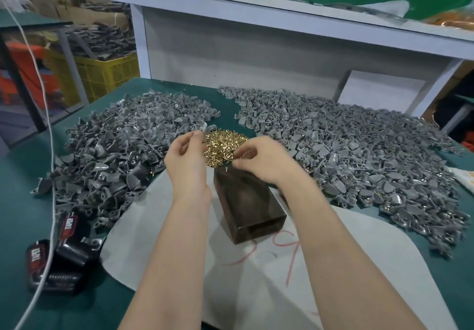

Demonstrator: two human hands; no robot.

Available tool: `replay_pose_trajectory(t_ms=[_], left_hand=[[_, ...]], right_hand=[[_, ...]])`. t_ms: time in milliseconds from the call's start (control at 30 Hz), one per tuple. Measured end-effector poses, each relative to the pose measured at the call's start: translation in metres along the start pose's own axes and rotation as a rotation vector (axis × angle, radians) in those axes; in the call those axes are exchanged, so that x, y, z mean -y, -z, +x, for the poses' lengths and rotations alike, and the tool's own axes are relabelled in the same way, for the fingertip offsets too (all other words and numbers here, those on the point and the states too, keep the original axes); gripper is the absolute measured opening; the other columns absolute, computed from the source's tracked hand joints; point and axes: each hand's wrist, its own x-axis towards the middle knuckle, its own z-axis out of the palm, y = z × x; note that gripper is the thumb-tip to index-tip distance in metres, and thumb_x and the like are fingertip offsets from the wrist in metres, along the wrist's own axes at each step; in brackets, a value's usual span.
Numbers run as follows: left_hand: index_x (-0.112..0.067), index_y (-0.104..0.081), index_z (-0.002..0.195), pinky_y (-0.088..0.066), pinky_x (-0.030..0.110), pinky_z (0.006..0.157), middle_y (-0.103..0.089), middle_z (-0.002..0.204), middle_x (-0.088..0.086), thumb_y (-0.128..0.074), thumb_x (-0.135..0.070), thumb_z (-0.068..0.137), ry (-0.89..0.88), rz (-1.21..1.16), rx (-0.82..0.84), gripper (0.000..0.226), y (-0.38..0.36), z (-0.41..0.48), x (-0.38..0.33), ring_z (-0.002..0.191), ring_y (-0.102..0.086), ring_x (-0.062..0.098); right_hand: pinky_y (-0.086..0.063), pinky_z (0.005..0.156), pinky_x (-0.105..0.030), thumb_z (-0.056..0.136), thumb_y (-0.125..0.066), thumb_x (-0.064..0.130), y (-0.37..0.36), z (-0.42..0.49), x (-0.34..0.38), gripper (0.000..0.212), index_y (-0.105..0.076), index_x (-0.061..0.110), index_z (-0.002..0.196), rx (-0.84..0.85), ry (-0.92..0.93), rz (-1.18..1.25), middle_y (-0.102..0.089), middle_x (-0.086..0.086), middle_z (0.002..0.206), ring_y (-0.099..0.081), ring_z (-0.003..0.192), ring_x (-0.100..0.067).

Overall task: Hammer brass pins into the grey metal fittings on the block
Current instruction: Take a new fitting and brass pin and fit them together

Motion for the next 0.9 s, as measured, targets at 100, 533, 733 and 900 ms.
replay_pose_trajectory(t_ms=[100,533,733,900], left_hand=[[-0.020,-0.061,0.082,-0.043,0.020,0.072,-0.063,0.082,-0.006,-0.060,-0.014,0.092,0.005,0.005,0.011,0.012,-0.001,-0.002,0.001,0.075,-0.057,0.004],[-0.019,-0.060,0.082,-0.044,0.020,0.068,-0.062,0.081,-0.005,-0.060,-0.014,0.090,0.005,-0.032,-0.041,0.010,0.001,-0.001,-0.003,0.071,-0.056,0.003],[-0.017,-0.060,0.087,-0.042,0.019,0.067,-0.061,0.082,-0.005,-0.059,-0.014,0.091,0.009,-0.095,-0.070,0.006,0.005,-0.001,-0.009,0.074,-0.056,0.005],[-0.015,-0.055,0.090,-0.037,0.015,0.057,-0.056,0.080,-0.004,-0.058,-0.011,0.091,-0.146,-0.257,-0.157,0.005,0.019,0.006,-0.025,0.064,-0.048,0.004]], right_hand=[[-0.035,0.075,-0.019,0.085,-0.067,0.026,-0.008,0.001,0.012,0.018,-0.072,0.022,0.101,0.084,0.061,-0.179,-0.062,0.003,0.091,-0.055,0.091,-0.018],[-0.035,0.071,-0.019,0.088,-0.064,0.020,-0.013,0.000,0.024,0.017,-0.071,0.022,0.103,0.166,0.146,-0.147,-0.059,0.002,0.087,-0.052,0.081,-0.015],[-0.048,0.085,-0.029,0.090,-0.058,0.016,-0.020,-0.004,0.029,0.015,-0.072,0.017,0.097,0.066,0.163,-0.150,-0.068,-0.001,0.098,-0.058,0.089,-0.018],[-0.045,0.092,-0.038,0.088,-0.063,0.025,-0.035,-0.003,0.050,0.024,-0.066,0.019,0.110,0.096,0.262,-0.267,-0.062,-0.002,0.111,-0.056,0.102,-0.022]])
